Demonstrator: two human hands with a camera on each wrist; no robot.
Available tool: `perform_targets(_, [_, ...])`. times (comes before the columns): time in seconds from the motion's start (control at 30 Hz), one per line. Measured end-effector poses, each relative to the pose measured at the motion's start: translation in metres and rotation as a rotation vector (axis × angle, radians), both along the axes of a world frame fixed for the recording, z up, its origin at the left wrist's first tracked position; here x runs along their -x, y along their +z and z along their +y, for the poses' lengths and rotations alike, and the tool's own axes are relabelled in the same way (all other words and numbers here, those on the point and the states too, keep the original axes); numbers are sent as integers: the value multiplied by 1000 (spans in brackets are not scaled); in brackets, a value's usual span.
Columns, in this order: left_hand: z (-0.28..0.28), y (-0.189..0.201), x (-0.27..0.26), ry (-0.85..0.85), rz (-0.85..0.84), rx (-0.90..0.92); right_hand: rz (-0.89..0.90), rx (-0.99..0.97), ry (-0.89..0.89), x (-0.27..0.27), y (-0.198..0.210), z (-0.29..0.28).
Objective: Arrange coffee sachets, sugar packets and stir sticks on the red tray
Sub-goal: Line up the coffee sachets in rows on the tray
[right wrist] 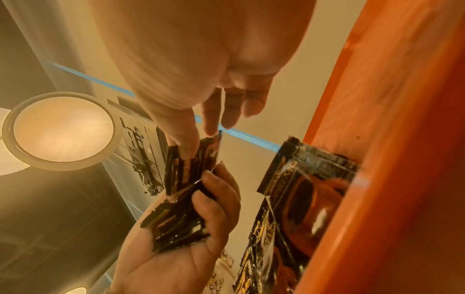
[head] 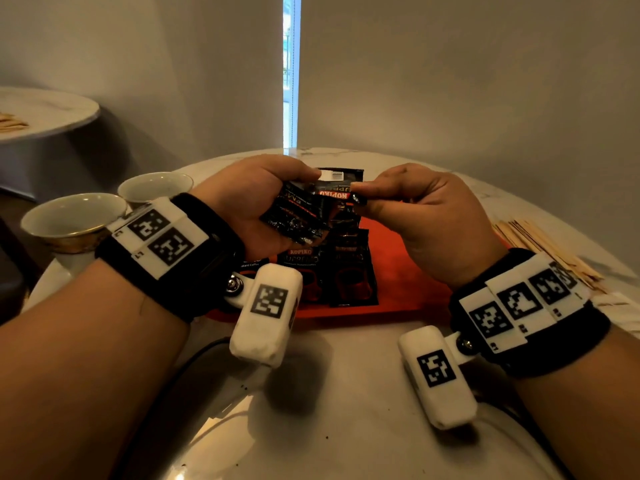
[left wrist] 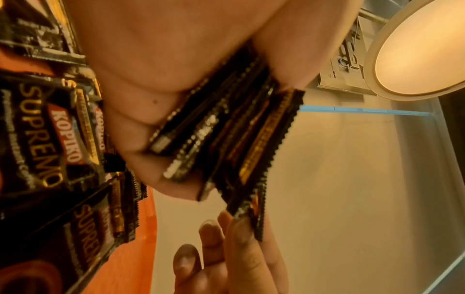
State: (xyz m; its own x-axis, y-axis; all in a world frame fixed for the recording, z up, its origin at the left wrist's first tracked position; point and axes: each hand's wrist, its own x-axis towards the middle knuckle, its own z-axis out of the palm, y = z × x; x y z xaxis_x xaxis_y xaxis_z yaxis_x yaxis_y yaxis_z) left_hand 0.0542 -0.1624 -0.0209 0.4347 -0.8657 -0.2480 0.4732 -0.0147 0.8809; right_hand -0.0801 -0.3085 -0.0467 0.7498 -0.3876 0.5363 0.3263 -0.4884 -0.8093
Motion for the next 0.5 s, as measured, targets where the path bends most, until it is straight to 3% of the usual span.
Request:
perform_targets(0.23, [12, 12, -11, 143, -36, -37, 16, -178, -182, -4, 3, -6])
perform_targets(0.33, [23, 19, -19, 152, -43, -9, 134, -269, -97, -8, 0, -3])
perform_targets(0.5, [32, 27, -26, 88, -59, -5, 434, -187, 30, -10, 1, 10])
